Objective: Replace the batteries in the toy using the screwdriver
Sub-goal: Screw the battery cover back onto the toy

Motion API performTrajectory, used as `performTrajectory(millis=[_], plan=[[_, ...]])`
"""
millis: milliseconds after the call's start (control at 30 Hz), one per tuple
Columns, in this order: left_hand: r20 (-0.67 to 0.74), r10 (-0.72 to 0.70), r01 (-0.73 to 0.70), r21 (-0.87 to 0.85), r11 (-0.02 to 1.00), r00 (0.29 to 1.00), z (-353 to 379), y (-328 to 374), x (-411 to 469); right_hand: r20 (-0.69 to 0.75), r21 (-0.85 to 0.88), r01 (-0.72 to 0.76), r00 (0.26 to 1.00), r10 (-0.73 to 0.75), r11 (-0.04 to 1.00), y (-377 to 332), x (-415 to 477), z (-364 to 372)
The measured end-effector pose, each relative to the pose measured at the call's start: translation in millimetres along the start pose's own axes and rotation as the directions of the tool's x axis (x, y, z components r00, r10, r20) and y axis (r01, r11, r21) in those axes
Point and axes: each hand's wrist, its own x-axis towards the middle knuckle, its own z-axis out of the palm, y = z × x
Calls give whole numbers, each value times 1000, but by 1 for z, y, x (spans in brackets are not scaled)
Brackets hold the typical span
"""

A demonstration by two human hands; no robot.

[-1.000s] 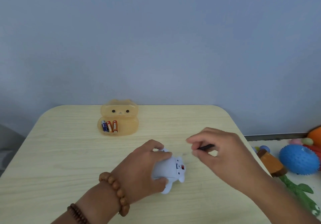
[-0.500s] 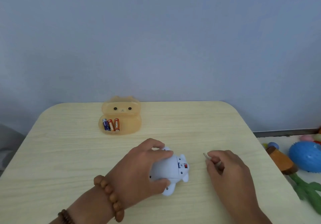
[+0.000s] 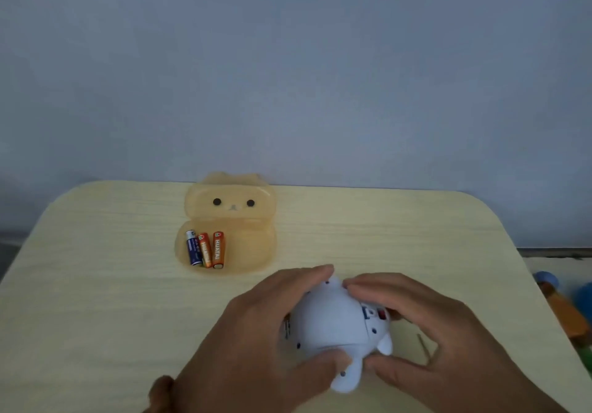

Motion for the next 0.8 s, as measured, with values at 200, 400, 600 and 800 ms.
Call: performTrajectory(millis=[200,400,600,800], plan=[[135,-7,-8,109,994,991,-3,-4,24,-26,199,-115,992,122,973,1,19,-4],[20,178,-176,294,939,984,-1,-11,26,-78,262,-162,979,188,951,6,21,15],[4,232,-209,452,867,973,6,-11,19,-159,415,-251,927,341,875,-3,11,35],[34,205,-195,494,847,978,8,-8,22,-176,356,-300,909,379,885,3,4,39]])
